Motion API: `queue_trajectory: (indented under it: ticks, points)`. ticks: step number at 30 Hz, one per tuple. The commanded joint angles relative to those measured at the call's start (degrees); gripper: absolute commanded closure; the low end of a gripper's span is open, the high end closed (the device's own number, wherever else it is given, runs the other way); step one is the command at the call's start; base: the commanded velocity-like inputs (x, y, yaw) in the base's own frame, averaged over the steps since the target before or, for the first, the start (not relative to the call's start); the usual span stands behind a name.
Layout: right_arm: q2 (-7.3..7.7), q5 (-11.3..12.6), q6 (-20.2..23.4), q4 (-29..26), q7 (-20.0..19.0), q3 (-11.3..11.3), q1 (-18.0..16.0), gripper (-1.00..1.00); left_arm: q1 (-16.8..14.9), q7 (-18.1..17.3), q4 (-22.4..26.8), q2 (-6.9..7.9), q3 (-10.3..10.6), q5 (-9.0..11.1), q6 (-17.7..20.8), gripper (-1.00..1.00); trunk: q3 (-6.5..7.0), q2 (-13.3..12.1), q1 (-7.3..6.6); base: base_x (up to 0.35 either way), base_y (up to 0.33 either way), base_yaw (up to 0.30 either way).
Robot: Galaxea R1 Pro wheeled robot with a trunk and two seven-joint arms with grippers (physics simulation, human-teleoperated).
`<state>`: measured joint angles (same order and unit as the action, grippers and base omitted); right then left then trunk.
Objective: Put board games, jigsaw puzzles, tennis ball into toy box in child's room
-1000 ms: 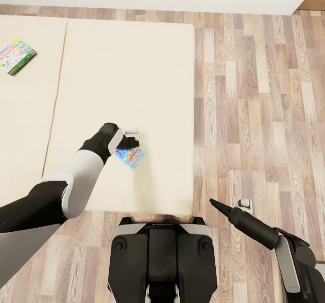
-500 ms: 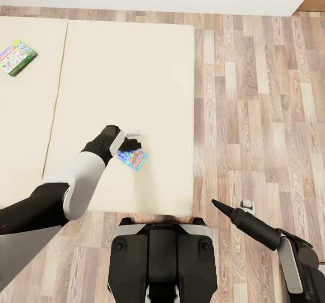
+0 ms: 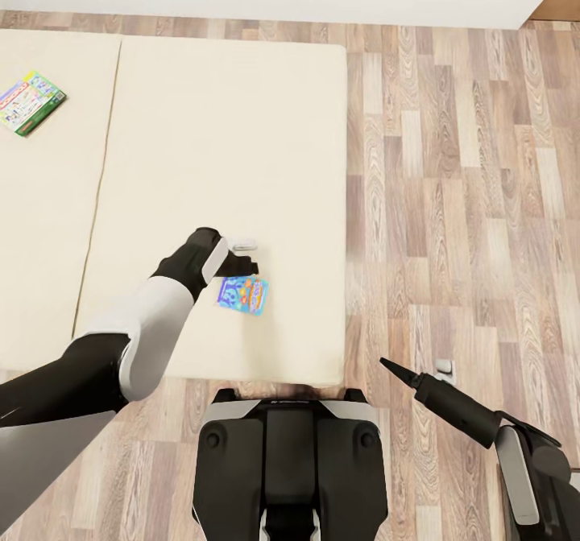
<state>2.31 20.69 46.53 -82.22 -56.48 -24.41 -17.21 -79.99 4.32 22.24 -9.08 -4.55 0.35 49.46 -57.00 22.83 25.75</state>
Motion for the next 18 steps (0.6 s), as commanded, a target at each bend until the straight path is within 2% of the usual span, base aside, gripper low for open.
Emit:
queue_trajectory:
  ticks: [1,7,18]
  points:
    - [0.02,0.1,0.0,0.0,0.0,0.0,0.0,-1.0,0.0,0.7,-0.3,-0.09,-0.5,0.1,0.6,-1.0,-0.06,0.1,0.03,0.0,0.0,0.0]
    - [0.06,0.1,-0.4,0.0,0.3,0.0,0.0,-1.0,0.1,1.8,-2.1,-0.14,-0.5,0.0,2.5,-1.0,-0.06,0.1,0.03,0.0,0.0,0.0]
    - [0.06,0.0,-0.5,0.0,0.3,0.0,0.0,-1.0,0.5,1.8,-2.6,-0.13,-0.5,-1.5,4.3,-1.0,-0.06,0.1,0.03,0.0,0.0,0.0]
